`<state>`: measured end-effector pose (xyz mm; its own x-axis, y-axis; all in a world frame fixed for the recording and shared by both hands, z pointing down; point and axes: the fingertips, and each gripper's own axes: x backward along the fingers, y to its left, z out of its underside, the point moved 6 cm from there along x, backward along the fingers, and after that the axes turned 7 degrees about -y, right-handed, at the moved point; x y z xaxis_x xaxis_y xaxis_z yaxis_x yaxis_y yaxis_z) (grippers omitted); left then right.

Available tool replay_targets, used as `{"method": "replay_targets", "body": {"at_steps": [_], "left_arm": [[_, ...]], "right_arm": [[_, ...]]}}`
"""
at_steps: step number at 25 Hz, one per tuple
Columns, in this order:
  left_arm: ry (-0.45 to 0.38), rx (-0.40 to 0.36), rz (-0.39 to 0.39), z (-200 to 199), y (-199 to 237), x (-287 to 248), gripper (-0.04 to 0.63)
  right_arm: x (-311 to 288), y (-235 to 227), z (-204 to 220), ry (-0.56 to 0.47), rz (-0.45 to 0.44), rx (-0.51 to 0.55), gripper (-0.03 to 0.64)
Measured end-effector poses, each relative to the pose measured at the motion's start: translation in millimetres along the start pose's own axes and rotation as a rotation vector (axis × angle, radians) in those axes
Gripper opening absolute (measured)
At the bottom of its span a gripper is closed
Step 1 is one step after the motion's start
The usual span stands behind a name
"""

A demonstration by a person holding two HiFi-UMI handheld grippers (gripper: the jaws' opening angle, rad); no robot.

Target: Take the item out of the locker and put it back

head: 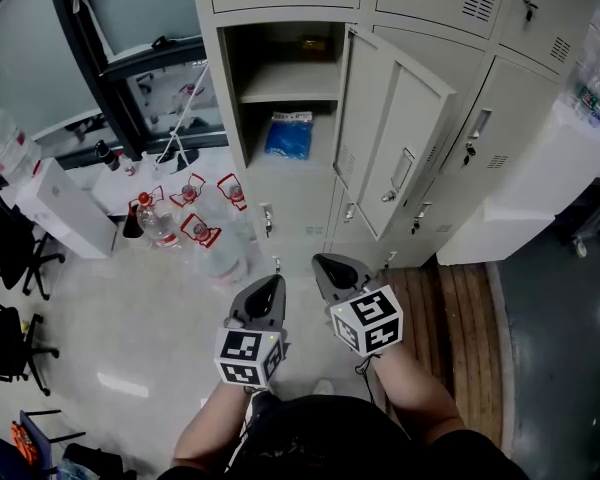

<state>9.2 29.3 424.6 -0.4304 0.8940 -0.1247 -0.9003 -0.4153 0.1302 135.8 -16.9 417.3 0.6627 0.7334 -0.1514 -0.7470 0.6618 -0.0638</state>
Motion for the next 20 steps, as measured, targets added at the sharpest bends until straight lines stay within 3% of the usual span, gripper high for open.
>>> {"method": "replay_targets", "body": {"at_steps": [20], "left_arm": [[-0.010,0.006,-0.020,0.7,-3.6,6.6,0.005]], "right_arm": [[2.3,6.0,-3.8,-0.005,-0.026,0.016,0.000]]}}
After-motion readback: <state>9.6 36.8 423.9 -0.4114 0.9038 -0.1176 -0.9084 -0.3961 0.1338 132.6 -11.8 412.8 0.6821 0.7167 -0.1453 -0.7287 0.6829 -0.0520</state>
